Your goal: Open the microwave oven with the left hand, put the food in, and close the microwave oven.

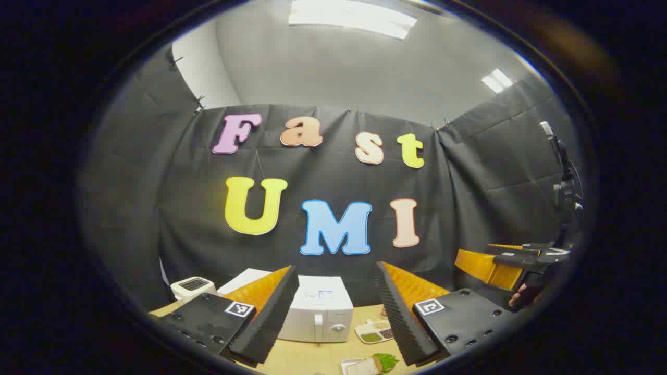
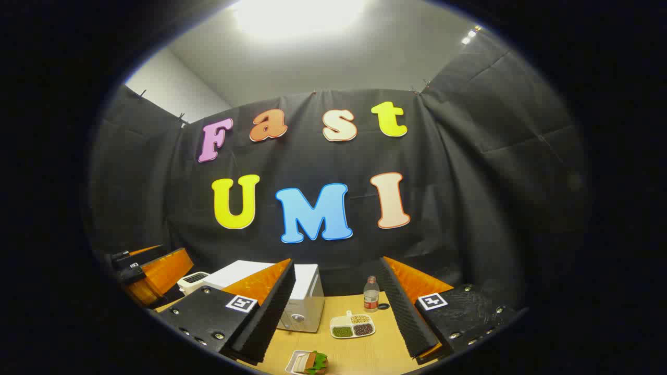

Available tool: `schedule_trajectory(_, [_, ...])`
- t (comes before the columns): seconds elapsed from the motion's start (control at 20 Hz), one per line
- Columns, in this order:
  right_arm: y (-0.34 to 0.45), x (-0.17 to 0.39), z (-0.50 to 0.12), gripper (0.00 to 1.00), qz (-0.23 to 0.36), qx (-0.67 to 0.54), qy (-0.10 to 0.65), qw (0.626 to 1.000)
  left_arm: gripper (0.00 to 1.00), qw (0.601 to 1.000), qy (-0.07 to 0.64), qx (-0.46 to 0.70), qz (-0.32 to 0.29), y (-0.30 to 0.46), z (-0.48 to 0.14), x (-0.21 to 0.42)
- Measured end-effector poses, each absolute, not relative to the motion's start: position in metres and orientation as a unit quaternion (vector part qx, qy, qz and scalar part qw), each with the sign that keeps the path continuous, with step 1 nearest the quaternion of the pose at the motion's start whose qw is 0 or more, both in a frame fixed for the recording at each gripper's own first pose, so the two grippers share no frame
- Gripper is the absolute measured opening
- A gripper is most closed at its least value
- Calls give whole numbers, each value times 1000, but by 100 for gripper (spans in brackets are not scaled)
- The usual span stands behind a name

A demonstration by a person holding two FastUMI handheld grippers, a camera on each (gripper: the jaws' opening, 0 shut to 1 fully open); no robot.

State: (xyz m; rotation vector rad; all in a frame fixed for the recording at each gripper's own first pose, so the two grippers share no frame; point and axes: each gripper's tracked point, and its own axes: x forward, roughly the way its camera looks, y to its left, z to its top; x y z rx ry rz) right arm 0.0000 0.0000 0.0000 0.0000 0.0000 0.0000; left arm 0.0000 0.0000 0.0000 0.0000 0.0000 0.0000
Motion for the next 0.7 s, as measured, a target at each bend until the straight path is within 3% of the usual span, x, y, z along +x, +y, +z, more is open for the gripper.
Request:
schedule_trajectory(0.4, [29, 6, 5, 96, -40, -16, -19, 999, 96, 1000, -7, -10, -19, 61, 4, 11])
schedule_trajectory(0.7, [41, 20, 3, 96, -25, -23, -20, 999, 96, 1000, -6, -4, 4, 78, 0, 27])
